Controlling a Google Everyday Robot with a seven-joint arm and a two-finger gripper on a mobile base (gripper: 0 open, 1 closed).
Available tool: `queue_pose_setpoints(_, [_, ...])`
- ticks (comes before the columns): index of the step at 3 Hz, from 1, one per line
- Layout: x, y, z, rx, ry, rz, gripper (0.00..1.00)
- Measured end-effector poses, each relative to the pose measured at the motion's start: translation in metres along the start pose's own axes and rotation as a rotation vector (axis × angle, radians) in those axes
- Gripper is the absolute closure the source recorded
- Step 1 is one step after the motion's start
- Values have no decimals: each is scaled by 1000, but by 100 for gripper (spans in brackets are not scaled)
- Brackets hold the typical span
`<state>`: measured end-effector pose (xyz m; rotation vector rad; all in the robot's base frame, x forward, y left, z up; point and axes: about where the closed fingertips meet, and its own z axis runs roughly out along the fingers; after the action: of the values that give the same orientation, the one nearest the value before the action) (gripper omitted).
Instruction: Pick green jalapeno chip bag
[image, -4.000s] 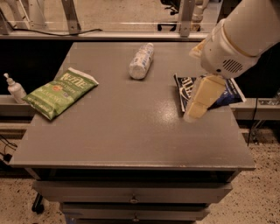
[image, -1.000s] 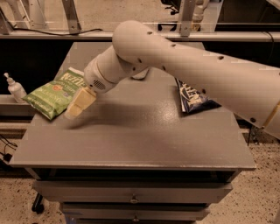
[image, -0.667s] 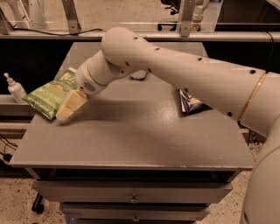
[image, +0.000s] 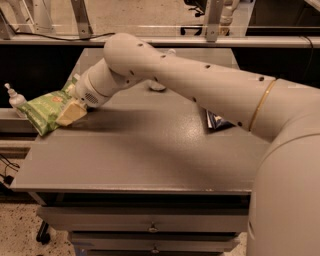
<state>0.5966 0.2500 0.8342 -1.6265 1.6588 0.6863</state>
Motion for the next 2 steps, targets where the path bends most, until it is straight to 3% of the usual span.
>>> queue_pose_setpoints(2, [-10, -9, -3, 14, -13, -15, 88])
